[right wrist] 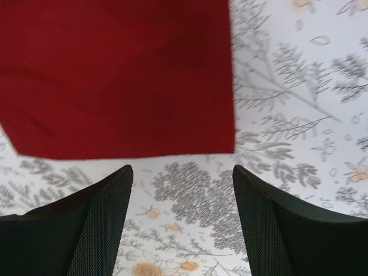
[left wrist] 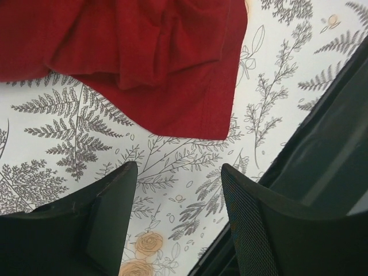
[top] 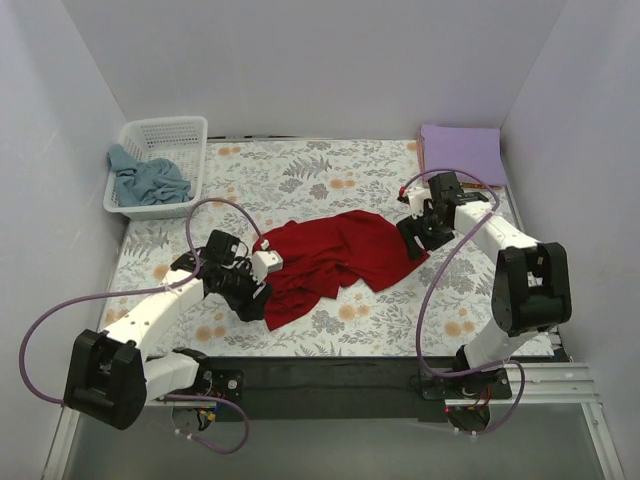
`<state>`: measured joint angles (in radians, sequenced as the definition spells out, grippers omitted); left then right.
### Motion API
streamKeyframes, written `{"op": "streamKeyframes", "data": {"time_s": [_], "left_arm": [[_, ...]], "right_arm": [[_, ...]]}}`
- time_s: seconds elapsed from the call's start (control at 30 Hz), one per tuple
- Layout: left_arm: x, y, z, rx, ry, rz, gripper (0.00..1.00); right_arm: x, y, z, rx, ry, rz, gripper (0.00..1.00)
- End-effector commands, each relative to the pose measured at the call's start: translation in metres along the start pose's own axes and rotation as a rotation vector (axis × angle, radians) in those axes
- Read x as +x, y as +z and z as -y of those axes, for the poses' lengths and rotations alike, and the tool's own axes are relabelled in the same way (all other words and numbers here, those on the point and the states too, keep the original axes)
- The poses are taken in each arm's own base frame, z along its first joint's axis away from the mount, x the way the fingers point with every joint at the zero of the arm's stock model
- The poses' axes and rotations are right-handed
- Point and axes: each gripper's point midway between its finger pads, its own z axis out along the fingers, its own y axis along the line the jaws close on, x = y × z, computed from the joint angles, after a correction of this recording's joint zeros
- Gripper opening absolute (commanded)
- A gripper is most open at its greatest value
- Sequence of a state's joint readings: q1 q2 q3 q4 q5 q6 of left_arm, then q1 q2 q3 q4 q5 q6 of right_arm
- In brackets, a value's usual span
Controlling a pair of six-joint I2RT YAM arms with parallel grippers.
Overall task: Fold and stack the t-shirts
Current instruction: Flatten the tshirt out
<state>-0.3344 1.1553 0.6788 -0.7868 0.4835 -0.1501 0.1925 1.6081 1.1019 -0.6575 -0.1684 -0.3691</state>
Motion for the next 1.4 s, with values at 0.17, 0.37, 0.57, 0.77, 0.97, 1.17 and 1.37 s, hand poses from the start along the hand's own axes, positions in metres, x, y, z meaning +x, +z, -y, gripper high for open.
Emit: {"op": "streamKeyframes", "data": {"time_s": [0.17, 0.37, 0.57, 0.77, 0.97, 1.17, 1.37], "left_arm": [[-0.005, 0.008, -0.002, -0.073, 0.2, -0.002, 0.56], [-0.006, 0.019, 0.023, -0.012, 0.301, -0.002, 0.49], [0.005, 0.033, 0.026, -0.012, 0.366, -0.06, 0.5], [0.031, 0.052, 0.008, -0.085, 0.399, -0.153, 0.52], [0.043, 0.054, -0.003, -0.137, 0.389, -0.2, 0.16], [0.019, 0.019, -0.026, -0.25, 0.368, -0.149, 0.0], [-0.007, -0.055, -0.091, -0.401, 0.277, -0.012, 0.0]], "right_arm": [[-0.031, 0.014, 0.042, 0.143, 0.032, -0.005, 0.75], [-0.015, 0.034, 0.033, 0.083, 0.054, -0.057, 0.72], [0.002, 0.05, 0.018, 0.0, 0.073, -0.102, 0.65], [0.017, 0.055, 0.007, -0.041, 0.072, -0.13, 0.59], [0.037, 0.063, 0.01, -0.023, 0.062, -0.193, 0.03], [0.03, 0.033, 0.037, 0.066, 0.078, -0.119, 0.01], [0.024, -0.037, 0.104, 0.21, 0.149, 0.021, 0.01]]}}
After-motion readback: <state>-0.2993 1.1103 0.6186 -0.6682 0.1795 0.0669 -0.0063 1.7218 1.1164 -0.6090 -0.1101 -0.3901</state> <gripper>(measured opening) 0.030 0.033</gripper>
